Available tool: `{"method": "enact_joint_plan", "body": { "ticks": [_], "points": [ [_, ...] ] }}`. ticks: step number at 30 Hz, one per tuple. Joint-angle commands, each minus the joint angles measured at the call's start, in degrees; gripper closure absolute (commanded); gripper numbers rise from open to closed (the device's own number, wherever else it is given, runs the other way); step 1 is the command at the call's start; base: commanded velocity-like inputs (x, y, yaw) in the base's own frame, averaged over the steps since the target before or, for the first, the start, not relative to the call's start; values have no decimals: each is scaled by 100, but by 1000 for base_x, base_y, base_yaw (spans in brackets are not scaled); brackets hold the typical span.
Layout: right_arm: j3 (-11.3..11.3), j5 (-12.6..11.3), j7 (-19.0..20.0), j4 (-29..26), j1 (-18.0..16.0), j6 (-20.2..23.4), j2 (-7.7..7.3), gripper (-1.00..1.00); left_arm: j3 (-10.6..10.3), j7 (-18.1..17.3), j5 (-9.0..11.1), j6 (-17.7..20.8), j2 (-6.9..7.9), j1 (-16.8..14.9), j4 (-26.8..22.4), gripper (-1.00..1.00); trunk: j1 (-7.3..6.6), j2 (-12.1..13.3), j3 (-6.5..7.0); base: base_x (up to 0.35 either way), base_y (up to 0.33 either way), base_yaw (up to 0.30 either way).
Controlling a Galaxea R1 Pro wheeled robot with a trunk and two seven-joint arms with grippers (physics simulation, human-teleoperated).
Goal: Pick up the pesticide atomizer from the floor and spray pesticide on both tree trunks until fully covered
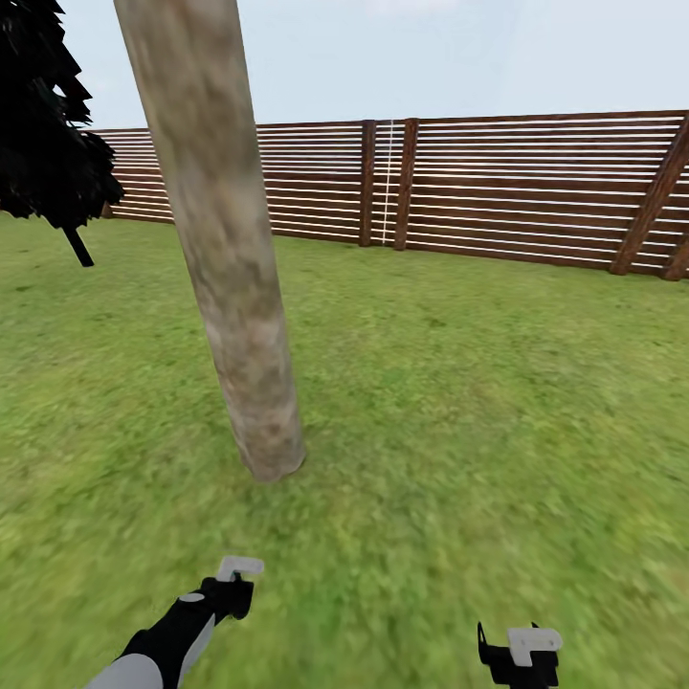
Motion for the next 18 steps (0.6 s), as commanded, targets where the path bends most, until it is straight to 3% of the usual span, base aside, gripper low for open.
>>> {"method": "enact_joint_plan", "body": {
  "ticks": [1, 5, 6, 10, 18],
  "points": [
    [0, -1, 0, 0, 0, 0, -4, -100, 22, 1, -4, -4, 3, -21, -19, 100, 0, 0, 0, 0, 0, 0],
    [0, 1, 0, 0, 0, 0, -4, -100, 56, 8, 15, 63, 318, -71, -428, 100, 0, 0, 0, 0, 0, 0],
    [0, 3, 0, 0, 0, 0, -2, -100, 52, 14, 7, 67, 326, -73, -507, 100, 0, 0, 0, 0, 0, 0],
    [1, 14, 8, 6, 0, 0, -3, -100, 34, 6, 11, 3, 242, -2, -564, 100, 0, 0, 0, 0, 0, 0],
    [0, 7, 9, 0, 0, 0, -9, -100, 24, -30, 12, 16, 94, -58, -568, 100, 0, 0, 0, 277, 0, 0]
  ]
}}
